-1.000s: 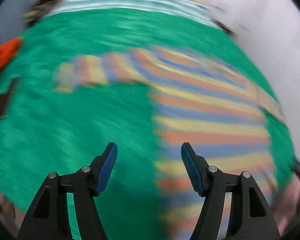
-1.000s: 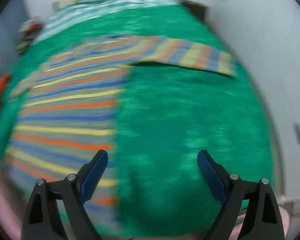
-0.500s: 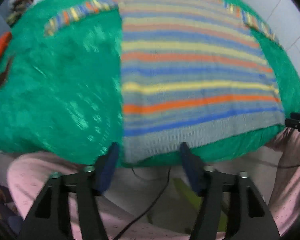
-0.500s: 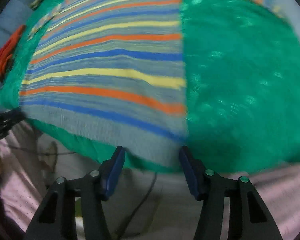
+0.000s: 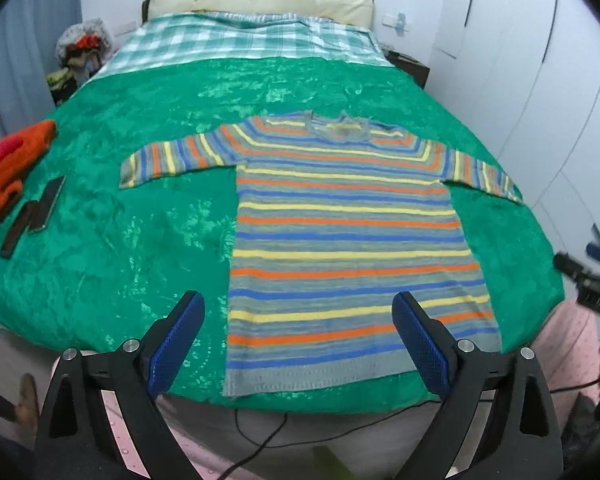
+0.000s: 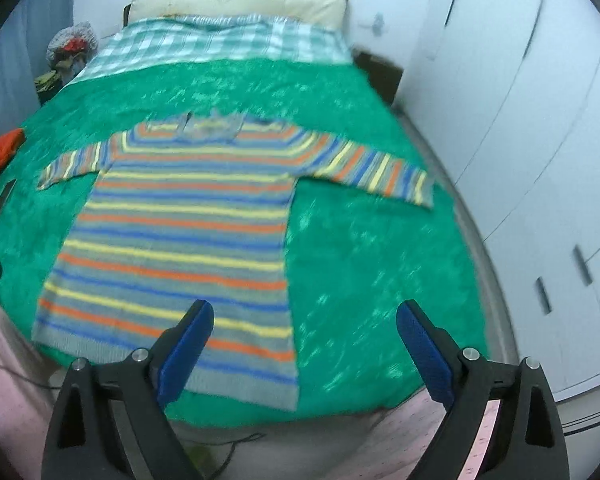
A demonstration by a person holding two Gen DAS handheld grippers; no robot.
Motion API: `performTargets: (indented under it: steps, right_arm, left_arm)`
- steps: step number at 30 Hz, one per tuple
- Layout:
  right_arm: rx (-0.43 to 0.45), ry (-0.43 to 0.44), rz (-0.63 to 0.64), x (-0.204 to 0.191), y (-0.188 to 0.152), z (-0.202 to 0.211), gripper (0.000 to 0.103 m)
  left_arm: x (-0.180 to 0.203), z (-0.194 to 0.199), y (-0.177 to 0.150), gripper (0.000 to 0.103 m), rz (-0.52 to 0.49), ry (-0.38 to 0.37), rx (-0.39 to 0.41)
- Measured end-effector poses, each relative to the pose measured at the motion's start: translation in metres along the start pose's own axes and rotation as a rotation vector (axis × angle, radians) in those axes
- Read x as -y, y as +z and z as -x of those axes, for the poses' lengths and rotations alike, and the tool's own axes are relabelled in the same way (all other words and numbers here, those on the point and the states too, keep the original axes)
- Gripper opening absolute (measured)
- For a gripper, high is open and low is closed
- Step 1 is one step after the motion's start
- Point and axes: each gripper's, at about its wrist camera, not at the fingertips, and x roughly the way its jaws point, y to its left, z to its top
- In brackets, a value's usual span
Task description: Fold small clothes
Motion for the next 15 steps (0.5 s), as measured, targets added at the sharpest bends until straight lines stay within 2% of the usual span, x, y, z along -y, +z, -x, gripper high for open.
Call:
performTargets:
  steps: [7, 15]
  right_arm:
    - [0.052, -0.033, 0.016, -0.005, 0.009, 0.018, 0.092]
    - [0.092, -0.08, 0.031, -0.006, 0.014, 0.034, 0.092]
  left_arm:
    - [-0.002, -0.003, -0.011, 0.096, 0.019, 0.02, -0.028]
    - [-0.004, 0.001, -0.01, 0.096, 0.018, 0.054, -0.01]
